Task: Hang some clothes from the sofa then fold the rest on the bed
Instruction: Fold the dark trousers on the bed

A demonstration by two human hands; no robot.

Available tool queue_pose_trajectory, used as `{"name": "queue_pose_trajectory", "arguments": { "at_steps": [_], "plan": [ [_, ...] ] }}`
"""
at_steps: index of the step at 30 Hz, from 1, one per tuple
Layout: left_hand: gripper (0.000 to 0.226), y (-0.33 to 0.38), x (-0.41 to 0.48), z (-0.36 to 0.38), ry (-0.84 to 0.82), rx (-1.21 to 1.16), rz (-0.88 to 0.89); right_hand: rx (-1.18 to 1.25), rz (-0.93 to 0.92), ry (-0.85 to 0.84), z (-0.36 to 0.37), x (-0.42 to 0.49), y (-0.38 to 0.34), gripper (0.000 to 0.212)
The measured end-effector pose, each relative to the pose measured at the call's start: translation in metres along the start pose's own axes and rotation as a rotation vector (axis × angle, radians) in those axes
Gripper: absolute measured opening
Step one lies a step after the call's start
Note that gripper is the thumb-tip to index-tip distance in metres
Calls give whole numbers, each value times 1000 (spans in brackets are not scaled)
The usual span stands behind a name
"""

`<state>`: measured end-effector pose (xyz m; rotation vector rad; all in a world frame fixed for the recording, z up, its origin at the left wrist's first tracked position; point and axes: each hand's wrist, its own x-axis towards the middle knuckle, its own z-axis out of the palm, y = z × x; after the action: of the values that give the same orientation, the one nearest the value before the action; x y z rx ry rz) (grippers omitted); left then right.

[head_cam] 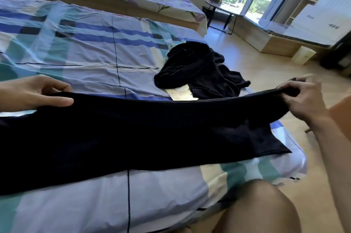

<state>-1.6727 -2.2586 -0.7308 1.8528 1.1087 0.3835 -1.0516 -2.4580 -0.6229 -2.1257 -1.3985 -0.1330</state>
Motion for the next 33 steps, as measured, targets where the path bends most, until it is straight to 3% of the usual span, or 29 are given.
{"name": "queue_pose_trajectory", "arguments": {
  "at_steps": [2, 4, 5, 7, 8, 10, 11, 13, 15, 20, 24, 26, 29, 31, 33],
  "plan": [
    [45, -23, 5, -12, 81, 5, -64, 63, -55, -35, -16, 13, 11, 14],
    [45, -29, 12, -15, 187, 54, -77, 176, -25, -77, -21, 24, 10, 7],
    [45, -23, 17, -13, 202, 31, -79, 263, 34, -131, -21, 27, 7, 14],
    [32, -3, 22, 1, 239, 82, -67, 347, 135, -273, -5, 35, 7, 52],
    [37, -2, 28, 8, 266, 146, -65, 312, 162, -298, 11, 39, 14, 67],
    [54, -2, 36, 33, 315, 350, -59, 203, 246, -371, 51, 43, 32, 67],
    [51, -4, 42, 46, 336, 479, -62, 139, 281, -414, 71, 43, 44, 62],
    [40, -1, 48, 73, 457, 719, -31, -29, 348, -490, 103, 34, 63, 77],
    [40, 27, 41, 99, 511, 740, 146, -148, 383, -476, 116, 17, 73, 89],
    [28, 94, 34, 182, 231, 585, 520, -257, 572, -191, 111, -18, 98, 90],
    [18, 129, 60, 265, 74, 609, 633, -137, 668, -266, 107, -31, 122, 94],
    [32, 144, 79, 302, 82, 665, 639, -87, 687, -266, 108, -32, 127, 92],
    [58, 164, 101, 341, 171, 760, 596, 28, 735, -286, 108, -26, 130, 67],
    [57, 177, 111, 356, 202, 785, 574, 161, 793, -311, 109, -22, 130, 61],
    [41, 186, 118, 368, 199, 845, 595, 191, 794, -339, 110, -18, 131, 57]
  ]
}}
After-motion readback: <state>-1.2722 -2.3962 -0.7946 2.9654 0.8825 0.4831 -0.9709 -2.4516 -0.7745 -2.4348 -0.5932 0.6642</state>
